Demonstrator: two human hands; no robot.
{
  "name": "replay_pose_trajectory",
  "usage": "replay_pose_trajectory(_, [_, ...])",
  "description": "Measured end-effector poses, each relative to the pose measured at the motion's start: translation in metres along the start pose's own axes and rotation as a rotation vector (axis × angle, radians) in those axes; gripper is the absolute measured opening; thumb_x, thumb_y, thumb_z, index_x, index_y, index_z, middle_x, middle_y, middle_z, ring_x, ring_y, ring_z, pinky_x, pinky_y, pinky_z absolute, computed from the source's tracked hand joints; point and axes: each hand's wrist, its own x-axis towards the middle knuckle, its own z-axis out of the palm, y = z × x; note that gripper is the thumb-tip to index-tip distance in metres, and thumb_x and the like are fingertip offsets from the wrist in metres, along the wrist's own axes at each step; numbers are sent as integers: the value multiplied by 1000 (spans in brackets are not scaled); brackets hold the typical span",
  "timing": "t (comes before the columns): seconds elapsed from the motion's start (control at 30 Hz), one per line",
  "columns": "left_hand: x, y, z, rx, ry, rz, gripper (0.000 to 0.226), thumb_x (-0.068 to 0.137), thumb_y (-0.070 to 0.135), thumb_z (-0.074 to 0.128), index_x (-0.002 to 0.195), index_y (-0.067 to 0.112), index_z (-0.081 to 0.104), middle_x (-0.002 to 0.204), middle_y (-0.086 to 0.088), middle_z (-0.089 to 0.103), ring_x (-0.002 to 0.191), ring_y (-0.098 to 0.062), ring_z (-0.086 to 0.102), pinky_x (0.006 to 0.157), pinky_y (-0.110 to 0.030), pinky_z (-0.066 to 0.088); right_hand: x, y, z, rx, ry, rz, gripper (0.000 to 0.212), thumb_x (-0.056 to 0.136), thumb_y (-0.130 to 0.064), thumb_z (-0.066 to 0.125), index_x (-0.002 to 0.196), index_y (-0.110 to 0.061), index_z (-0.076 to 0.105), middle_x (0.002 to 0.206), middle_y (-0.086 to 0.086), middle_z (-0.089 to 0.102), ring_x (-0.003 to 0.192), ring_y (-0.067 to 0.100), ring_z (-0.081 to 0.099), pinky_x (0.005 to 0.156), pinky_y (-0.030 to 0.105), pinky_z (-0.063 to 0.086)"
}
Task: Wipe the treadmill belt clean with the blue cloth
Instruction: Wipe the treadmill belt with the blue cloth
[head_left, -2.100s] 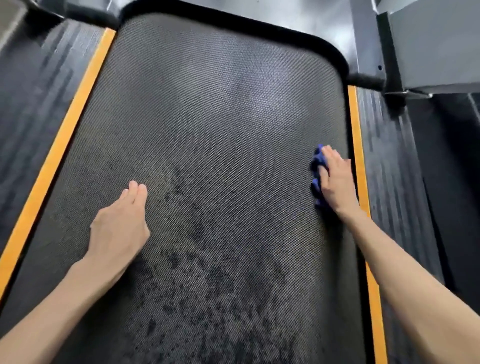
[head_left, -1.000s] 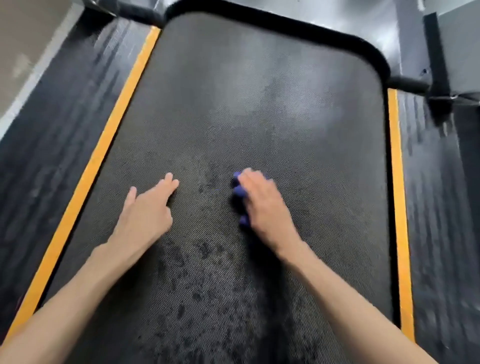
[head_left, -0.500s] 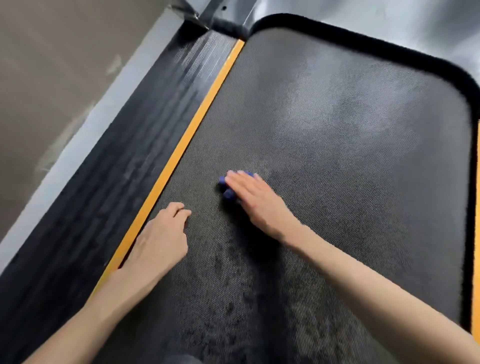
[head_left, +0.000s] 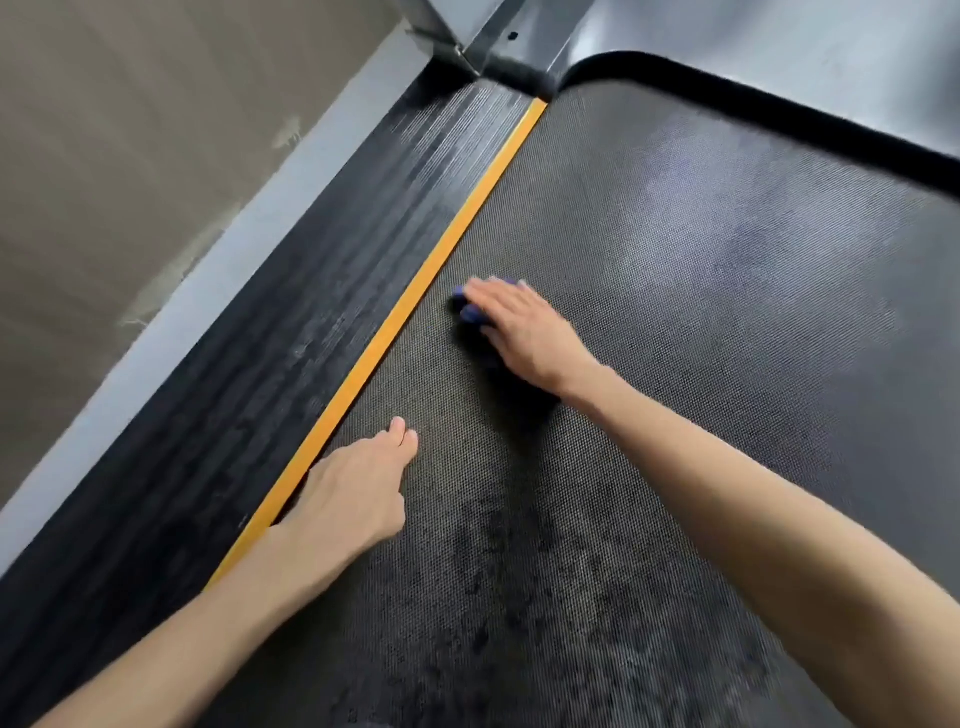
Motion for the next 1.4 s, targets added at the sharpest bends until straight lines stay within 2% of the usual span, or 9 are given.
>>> replay_pose_trajectory(0.13, [-5,0,3,-45,39,17,72,90,14,43,149,24,3,156,8,-4,140,-13,24,100,-30,41,19,5,-10,115,203,414,50,91,-13,46,141,-11,39,148,7,37,139,24,27,116,39,8])
replay_pose_trajectory(0.27, [-9,1,2,-83,43,7,71,90,13,42,148,26,4,156,11,-5,141,-10,20,104,-31,38,-40,-58,8,112,-41,-185,47,86,-11,48,133,-10,48,136,7,50,127,24,42,113,41,23])
replay_pose_trajectory(0.4, [-5,4,1,-57,45,-10,67,90,15,41,148,24,7,157,8,-2,139,-13,25,101,-32,38,-50,-38,1,66,-160,-376,48,95,-17,44,142,-19,38,148,0,38,138,18,30,115,39,12])
replay_pose_trajectory(0.63, [-10,12,-2,-54,47,-21,69,91,17,45,148,19,6,157,3,-3,140,-14,24,99,-32,42,19,48,-28,86,272,578,50,83,-4,46,132,-11,47,139,8,46,133,29,35,112,45,17])
replay_pose_trajectory(0.73, [-13,12,1,-71,55,-23,70,91,17,45,148,21,4,157,5,-6,141,-12,20,99,-30,41,-3,-12,-18,87,226,168,41,72,-9,52,112,-14,58,115,3,59,111,27,51,98,38,33])
replay_pose_trajectory(0.9, [-16,10,9,-100,60,-39,75,90,13,46,148,23,-1,155,9,-13,143,-9,9,101,-32,39,-54,-34,1,0,-161,-406,50,95,-30,39,144,-22,33,150,-3,34,141,15,25,117,35,10])
replay_pose_trajectory(1.03, [-13,9,10,-131,77,-24,74,88,7,42,148,23,1,156,10,-10,143,-10,11,101,-33,42,-15,37,-26,61,128,183,46,90,-10,47,136,-9,44,142,10,45,134,30,35,114,49,18])
replay_pose_trajectory(1.13, [-13,7,12,-174,68,-35,76,87,7,43,148,24,1,155,12,-12,142,-9,13,100,-33,43,-17,26,-26,101,305,533,49,85,-10,50,133,-5,46,138,15,47,131,32,37,111,39,16])
replay_pose_trajectory(1.4, [-11,6,7,-138,5,-55,75,90,11,43,148,27,-2,155,13,-13,141,-11,21,101,-35,40,-122,-40,1,10,-165,-309,49,96,-32,36,144,-24,34,150,-8,34,140,8,24,118,34,7])
